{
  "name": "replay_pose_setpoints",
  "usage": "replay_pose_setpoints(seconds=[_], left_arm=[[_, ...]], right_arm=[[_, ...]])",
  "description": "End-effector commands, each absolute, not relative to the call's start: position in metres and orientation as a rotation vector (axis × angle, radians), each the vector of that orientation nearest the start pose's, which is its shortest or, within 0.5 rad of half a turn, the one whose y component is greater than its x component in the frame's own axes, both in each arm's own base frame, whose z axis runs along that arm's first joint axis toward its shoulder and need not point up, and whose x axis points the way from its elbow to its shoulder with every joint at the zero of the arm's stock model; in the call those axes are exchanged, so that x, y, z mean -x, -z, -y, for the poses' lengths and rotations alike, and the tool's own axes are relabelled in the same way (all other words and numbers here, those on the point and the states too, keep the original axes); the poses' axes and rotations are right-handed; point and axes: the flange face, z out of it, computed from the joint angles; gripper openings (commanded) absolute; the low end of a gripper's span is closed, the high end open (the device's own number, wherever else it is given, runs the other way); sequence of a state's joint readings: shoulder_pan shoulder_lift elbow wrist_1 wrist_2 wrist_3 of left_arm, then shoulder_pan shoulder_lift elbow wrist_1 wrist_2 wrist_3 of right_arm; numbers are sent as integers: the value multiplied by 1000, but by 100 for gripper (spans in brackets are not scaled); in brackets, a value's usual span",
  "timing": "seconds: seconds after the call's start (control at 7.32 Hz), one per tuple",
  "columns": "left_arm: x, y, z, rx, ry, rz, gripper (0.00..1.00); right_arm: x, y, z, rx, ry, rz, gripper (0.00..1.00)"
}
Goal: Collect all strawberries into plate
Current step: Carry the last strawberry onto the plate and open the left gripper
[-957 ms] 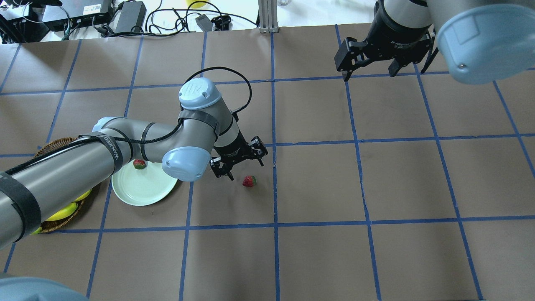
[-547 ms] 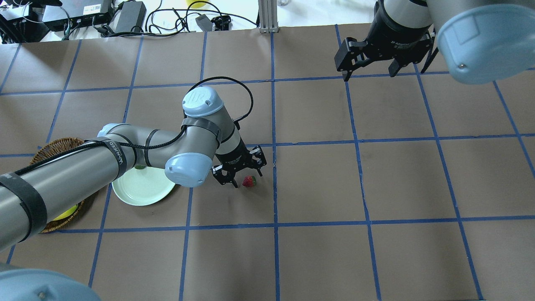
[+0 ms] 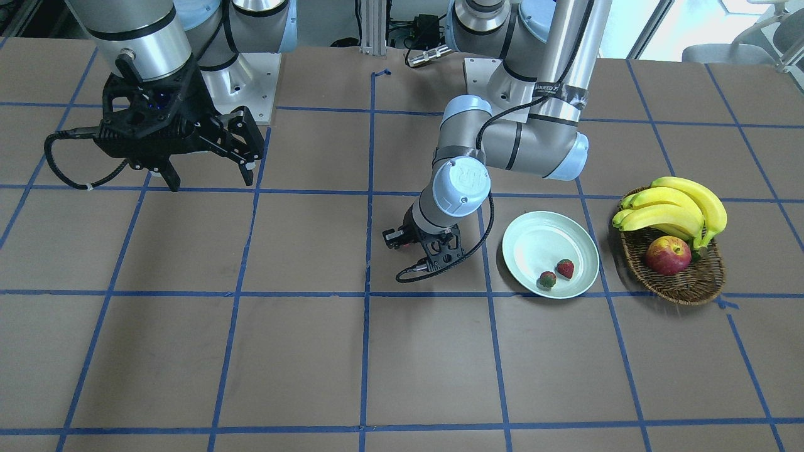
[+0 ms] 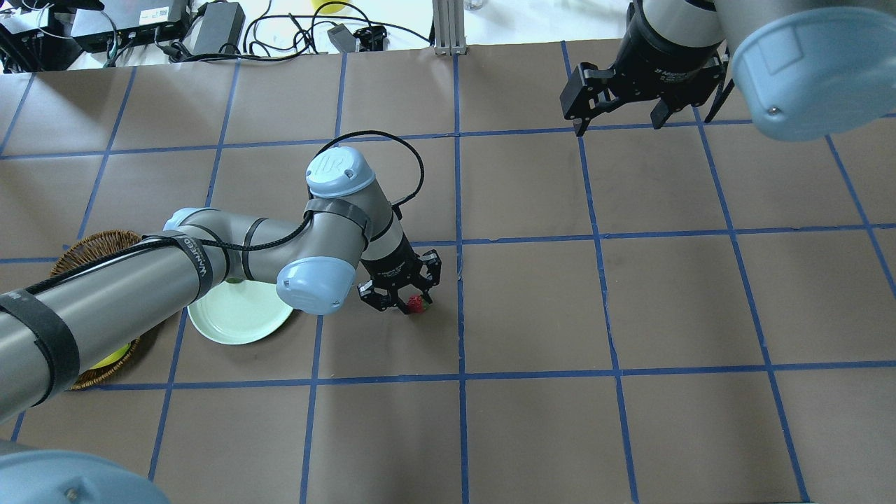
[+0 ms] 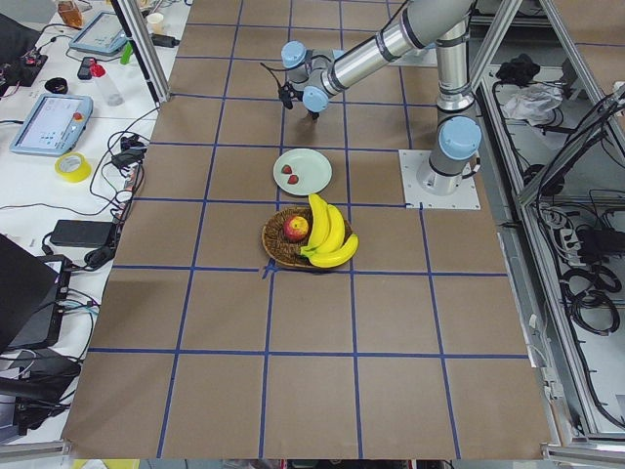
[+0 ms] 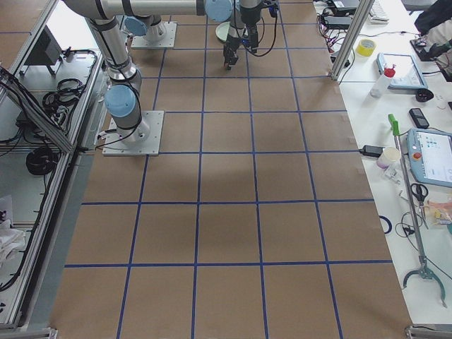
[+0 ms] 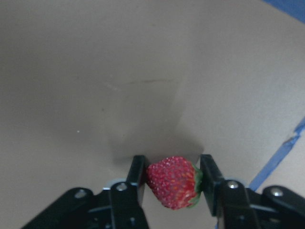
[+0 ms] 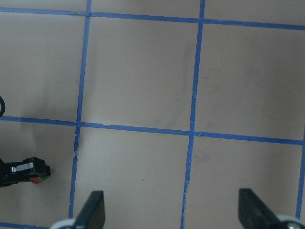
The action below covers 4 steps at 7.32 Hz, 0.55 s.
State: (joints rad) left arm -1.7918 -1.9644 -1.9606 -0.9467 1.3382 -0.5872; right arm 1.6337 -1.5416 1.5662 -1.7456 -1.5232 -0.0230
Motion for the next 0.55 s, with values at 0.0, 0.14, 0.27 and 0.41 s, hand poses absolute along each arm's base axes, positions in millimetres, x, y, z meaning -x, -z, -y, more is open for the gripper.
replay_pose_setpoints(seconds=[0.0, 0.14, 0.27, 0.41], left_arm=[[257, -201, 496, 619, -271, -3223, 0], [240, -229, 520, 581, -190, -3185, 0], [226, -260, 537, 495, -195, -3139, 0], [181, -276, 554, 408, -192, -3033, 0]], right_arm=[[-170, -494, 508, 138, 231, -3079, 100], [-170, -494, 508, 138, 231, -3079, 100], [-170, -494, 508, 138, 231, -3079, 100], [-170, -494, 508, 138, 231, -3079, 100]])
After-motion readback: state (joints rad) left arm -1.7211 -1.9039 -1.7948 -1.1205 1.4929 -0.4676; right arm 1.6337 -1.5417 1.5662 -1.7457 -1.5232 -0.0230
